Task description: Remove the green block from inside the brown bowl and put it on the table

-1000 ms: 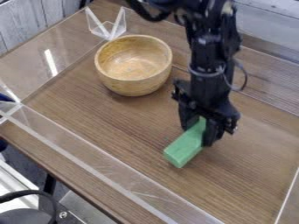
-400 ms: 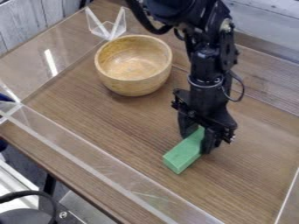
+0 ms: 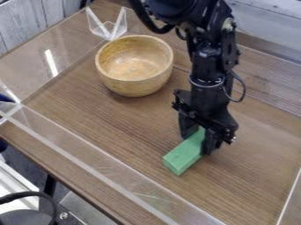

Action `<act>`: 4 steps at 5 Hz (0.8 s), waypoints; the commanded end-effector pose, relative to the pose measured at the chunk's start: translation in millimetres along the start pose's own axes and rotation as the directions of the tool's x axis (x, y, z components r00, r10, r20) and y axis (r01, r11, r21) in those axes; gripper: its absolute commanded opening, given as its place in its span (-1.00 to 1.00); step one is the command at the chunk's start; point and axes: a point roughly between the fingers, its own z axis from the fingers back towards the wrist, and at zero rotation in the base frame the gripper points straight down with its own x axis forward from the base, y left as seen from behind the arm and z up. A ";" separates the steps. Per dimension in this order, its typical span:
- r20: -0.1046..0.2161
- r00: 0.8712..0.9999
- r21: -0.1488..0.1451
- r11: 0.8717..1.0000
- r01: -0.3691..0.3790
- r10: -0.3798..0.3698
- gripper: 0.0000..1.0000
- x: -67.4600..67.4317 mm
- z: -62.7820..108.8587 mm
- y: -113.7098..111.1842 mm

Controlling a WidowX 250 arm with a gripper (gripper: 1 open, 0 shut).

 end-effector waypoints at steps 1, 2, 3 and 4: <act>0.038 0.999 0.005 1.000 -0.001 0.001 -1.00 9.8 11.5 3.5; 0.047 0.999 0.001 1.000 -0.006 0.006 1.00 9.1 18.9 3.5; 0.064 0.998 -0.002 1.000 -0.010 0.010 1.00 8.0 29.9 3.4; 0.106 0.994 0.004 1.000 -0.014 0.014 1.00 7.1 52.0 3.4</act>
